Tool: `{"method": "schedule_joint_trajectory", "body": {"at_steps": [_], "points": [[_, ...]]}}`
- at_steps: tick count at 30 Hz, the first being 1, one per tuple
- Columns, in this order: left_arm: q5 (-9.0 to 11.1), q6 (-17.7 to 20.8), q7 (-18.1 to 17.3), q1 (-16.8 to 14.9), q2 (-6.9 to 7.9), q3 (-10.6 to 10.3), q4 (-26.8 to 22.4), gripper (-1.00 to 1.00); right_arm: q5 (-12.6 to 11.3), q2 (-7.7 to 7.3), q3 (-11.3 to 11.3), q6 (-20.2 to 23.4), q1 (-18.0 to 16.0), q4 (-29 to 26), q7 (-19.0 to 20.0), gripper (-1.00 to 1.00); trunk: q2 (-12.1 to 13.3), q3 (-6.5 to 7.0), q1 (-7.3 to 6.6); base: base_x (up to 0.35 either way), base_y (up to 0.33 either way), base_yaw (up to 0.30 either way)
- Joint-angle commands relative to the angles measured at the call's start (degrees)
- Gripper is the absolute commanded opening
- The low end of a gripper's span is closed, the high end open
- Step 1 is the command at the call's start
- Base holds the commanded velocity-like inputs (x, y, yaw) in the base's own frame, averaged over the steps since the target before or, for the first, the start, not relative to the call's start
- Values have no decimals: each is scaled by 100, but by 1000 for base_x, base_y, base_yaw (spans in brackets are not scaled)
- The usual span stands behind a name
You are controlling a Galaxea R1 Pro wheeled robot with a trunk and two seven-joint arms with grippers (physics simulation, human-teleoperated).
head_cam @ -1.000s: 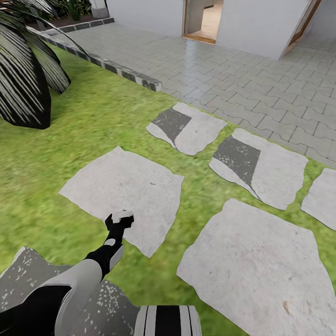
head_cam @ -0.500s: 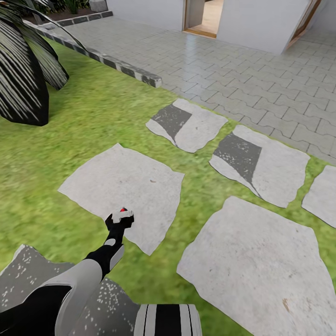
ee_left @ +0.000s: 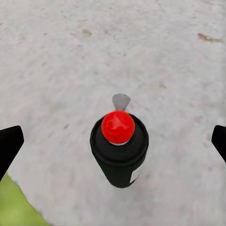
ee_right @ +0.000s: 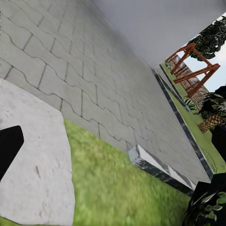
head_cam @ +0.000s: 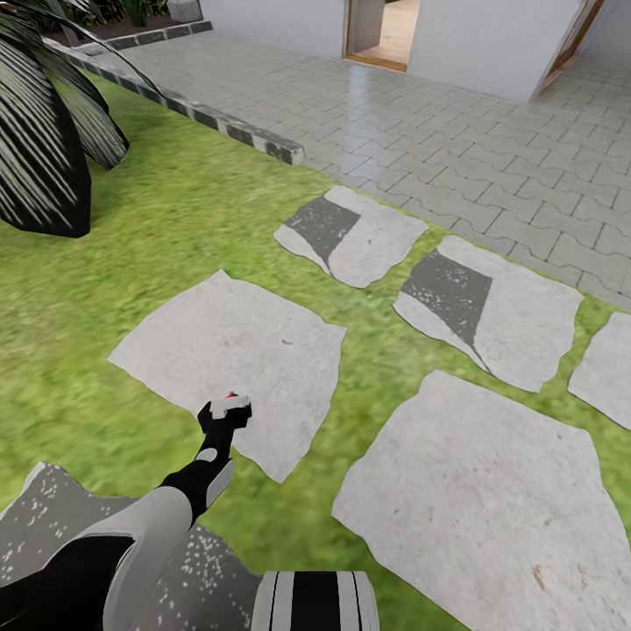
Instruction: In the garden, pick up the pesticide atomizer on the floor and spray pesticide onto both trees until each tree trunk is fully covered.
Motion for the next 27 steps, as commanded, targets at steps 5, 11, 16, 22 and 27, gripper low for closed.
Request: {"method": "schedule_joint_trajectory", "body": {"at_steps": [5,11,16,22,27], "points": [[0,0,0,0,0,-1,2,100,2,0,0,0,0,1,0,100,0,0,0,9,0,0],[0,3,0,1,0,-1,5,100,2,0,0,0,0,1,0,100,0,0,0,42,0,0],[0,3,0,0,0,2,5,100,2,0,-1,0,0,1,-1,100,0,0,0,117,0,0],[0,1,0,-1,0,0,5,100,9,0,0,0,0,1,0,100,0,0,0,27,0,0],[0,0,0,0,0,-1,5,100,11,0,0,0,0,1,-1,100,-4,-66,8,6,0,0]]}}
